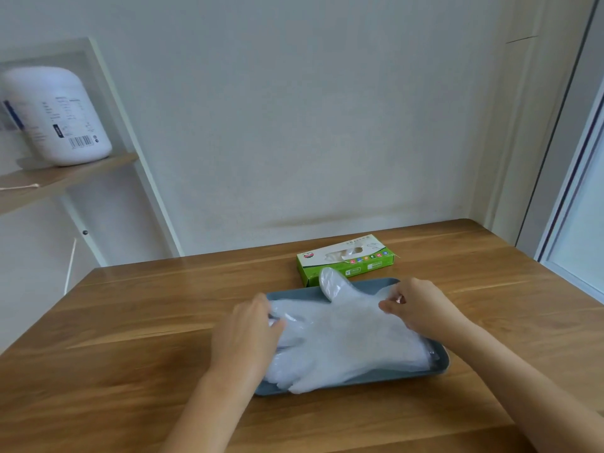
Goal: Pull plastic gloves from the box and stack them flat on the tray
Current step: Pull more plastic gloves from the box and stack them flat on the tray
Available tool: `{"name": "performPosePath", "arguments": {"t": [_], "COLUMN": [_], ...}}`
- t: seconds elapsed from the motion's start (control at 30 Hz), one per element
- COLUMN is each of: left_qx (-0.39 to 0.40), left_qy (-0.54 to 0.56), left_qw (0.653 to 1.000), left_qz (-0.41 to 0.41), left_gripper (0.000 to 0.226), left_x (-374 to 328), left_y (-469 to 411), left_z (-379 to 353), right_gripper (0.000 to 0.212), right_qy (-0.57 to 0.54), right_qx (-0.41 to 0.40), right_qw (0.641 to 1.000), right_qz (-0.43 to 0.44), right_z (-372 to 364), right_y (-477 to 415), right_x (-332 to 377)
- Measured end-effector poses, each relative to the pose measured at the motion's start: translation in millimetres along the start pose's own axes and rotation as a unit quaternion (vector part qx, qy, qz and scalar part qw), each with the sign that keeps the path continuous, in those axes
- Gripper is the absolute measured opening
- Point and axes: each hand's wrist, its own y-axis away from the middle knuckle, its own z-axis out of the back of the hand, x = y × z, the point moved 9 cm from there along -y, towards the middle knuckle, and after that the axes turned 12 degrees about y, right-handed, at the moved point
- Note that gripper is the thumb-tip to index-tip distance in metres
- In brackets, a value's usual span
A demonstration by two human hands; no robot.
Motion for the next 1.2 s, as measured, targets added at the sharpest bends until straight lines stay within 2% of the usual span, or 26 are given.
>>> {"name": "performPosePath", "arguments": {"t": [0.07,0.13,0.23,0.3,0.37,0.43,0.6,0.77,0.93,1.03,1.13,1.2], "left_qx": [-0.056,-0.049,0.058,0.128,0.165,0.186,0.193,0.201,0.242,0.265,0.281,0.279], "left_qy": [0.082,0.148,0.174,0.140,0.082,0.055,0.065,-0.005,0.006,0.012,0.007,-0.006], "left_qw": [0.991,0.970,0.946,0.937,0.932,0.930,0.941,0.932,0.932,0.931,0.931,0.933], "left_qz": [-0.088,-0.184,-0.269,-0.294,-0.312,-0.311,-0.269,-0.303,-0.271,-0.249,-0.232,-0.228], "left_gripper": [0.017,0.011,0.016,0.025,0.031,0.034,0.051,0.068,0.081,0.091,0.102,0.105], "left_x": [-28,-61,-100,-113,-119,-118,-98,-97,-84,-76,-68,-64], "left_y": [3,7,14,17,17,14,-1,-4,-13,-22,-27,-29], "left_z": [14,11,-24,-55,-79,-95,-106,-108,-114,-119,-130,-136], "right_gripper": [0.024,0.024,0.025,0.025,0.025,0.024,0.021,0.017,0.016,0.020,0.027,0.029], "right_qy": [-0.003,-0.005,-0.005,0.001,0.004,0.012,0.019,0.011,0.042,0.083,0.085,0.038], "right_qx": [-0.004,-0.010,-0.011,-0.011,-0.011,-0.013,-0.008,-0.005,-0.014,-0.059,-0.157,-0.141], "right_qw": [1.000,1.000,1.000,1.000,1.000,1.000,1.000,1.000,0.999,0.995,0.981,0.977], "right_qz": [0.000,-0.001,-0.006,-0.006,-0.007,-0.005,0.001,0.007,-0.007,-0.003,0.082,0.155], "right_z": [1,0,-4,-6,-8,-9,-10,-8,-5,4,21,15], "right_y": [-1,-1,-1,-1,-2,-2,-3,-7,-6,3,19,30], "right_x": [-1,-2,-3,-3,-3,-3,-1,1,-2,1,27,49]}}
